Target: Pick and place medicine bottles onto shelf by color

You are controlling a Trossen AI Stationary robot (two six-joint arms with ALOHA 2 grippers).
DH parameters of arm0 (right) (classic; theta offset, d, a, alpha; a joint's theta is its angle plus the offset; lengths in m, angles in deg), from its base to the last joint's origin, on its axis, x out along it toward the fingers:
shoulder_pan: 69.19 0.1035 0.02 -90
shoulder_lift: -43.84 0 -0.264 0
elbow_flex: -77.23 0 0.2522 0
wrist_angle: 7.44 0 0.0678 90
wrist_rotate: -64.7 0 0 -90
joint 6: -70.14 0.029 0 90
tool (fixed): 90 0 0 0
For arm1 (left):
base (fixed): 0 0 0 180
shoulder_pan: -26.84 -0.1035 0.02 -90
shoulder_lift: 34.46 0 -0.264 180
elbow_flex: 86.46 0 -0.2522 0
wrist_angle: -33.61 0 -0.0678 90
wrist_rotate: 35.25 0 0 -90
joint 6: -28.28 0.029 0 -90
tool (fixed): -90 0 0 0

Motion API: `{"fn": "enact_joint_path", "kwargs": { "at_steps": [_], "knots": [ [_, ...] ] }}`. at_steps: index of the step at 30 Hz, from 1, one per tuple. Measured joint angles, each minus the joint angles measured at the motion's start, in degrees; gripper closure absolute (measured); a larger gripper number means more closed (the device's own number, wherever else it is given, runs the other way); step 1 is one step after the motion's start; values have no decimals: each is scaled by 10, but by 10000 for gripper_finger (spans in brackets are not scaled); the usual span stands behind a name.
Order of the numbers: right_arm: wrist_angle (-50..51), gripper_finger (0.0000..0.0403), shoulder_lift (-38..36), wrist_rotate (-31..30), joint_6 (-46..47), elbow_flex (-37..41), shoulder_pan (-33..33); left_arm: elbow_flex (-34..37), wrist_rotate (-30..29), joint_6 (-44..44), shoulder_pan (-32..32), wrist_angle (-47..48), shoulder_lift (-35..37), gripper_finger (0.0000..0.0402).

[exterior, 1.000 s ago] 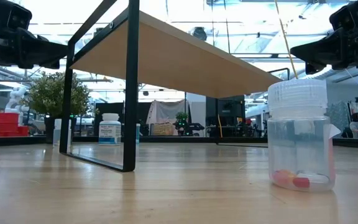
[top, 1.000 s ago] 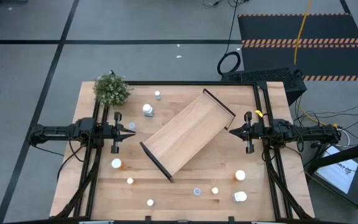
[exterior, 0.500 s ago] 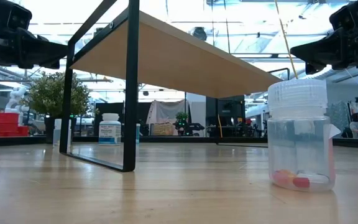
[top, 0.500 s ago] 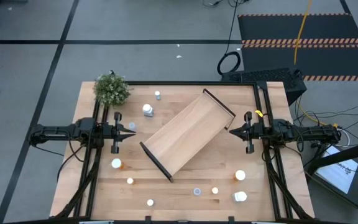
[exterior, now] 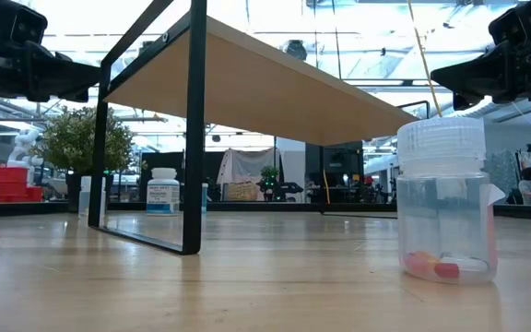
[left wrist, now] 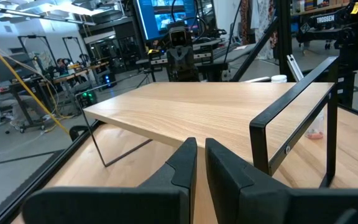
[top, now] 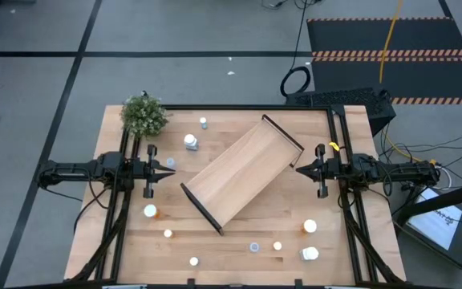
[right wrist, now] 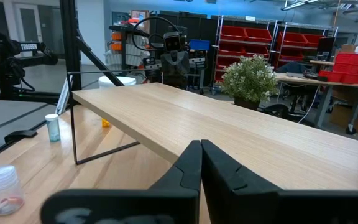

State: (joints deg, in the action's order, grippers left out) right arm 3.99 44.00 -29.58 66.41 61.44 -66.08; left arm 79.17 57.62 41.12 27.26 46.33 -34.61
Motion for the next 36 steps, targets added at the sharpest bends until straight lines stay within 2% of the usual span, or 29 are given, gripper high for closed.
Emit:
{"fn": "enact_joint_path", "kwargs": {
  "at_steps": [7,12,19,25,28,36],
  "knots": [
    [0,403,0,0,0,0,0,0,0,-4,0,0,0,364],
    [0,403,0,0,0,0,0,0,0,-66,0,-2,0,364],
    [0,403,0,0,0,0,0,-17,-1,-66,0,-50,-4,365],
    [0,403,0,0,0,0,0,-99,-15,-74,0,-1,-46,396],
    [0,403,0,0,3,0,0,-155,-18,-80,0,33,-84,395],
    [0,403,0,-1,58,0,0,-353,-20,-105,0,175,-218,392]
  ]
}}
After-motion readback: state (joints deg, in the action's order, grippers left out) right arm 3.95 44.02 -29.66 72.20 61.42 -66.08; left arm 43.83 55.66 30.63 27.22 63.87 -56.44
